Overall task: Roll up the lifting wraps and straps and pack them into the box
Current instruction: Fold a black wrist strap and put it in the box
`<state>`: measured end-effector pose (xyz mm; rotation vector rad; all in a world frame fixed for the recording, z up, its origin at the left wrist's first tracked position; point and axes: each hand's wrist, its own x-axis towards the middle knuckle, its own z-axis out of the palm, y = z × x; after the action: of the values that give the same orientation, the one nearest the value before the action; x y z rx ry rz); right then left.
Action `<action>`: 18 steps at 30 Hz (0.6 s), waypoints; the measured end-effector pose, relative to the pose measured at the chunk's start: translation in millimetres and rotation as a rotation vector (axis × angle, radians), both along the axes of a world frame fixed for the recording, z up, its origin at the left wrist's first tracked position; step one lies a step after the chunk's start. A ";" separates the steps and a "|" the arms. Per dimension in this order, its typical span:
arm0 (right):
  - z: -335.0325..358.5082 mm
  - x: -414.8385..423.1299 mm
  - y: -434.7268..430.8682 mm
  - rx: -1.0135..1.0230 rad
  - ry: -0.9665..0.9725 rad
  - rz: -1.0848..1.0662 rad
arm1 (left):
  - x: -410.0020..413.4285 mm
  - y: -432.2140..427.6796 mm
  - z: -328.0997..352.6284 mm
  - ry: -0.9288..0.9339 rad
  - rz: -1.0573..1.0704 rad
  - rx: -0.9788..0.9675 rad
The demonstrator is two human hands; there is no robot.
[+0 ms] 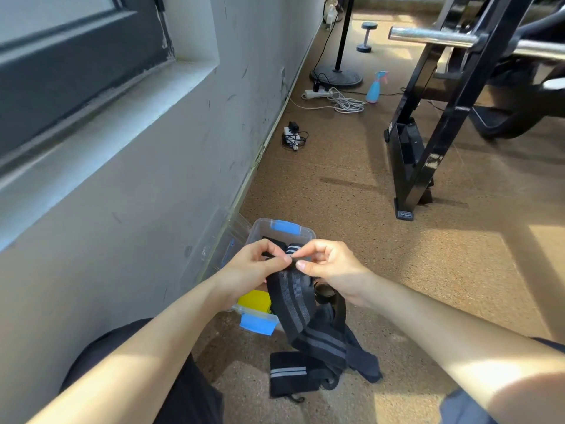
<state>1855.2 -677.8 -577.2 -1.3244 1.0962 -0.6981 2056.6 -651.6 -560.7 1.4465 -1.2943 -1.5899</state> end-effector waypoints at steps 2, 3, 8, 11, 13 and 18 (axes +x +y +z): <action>-0.7 0.2 -2.7 -0.006 -0.009 -0.007 | -1.4 -0.6 0.0 0.009 0.024 -0.026; -0.8 0.5 -3.6 -0.006 -0.013 -0.006 | -2.0 -1.1 -1.3 0.013 0.040 -0.039; 3.6 -2.3 -7.3 0.033 -0.013 0.023 | -2.6 -3.6 -8.1 -0.003 0.057 -0.110; 5.1 -4.2 -11.4 0.121 -0.038 0.045 | -3.0 -4.4 -9.1 -0.031 0.053 -0.183; 7.7 -5.0 -14.6 0.108 -0.026 0.054 | -3.9 -5.3 -9.8 -0.027 0.053 -0.238; 14.6 -6.5 -21.3 0.012 -0.056 0.022 | -8.9 -7.6 -8.5 0.054 0.100 -0.312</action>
<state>1848.7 -699.1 -562.6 -1.2975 1.0377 -0.7073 2047.7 -659.2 -569.2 1.2453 -1.3473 -1.2870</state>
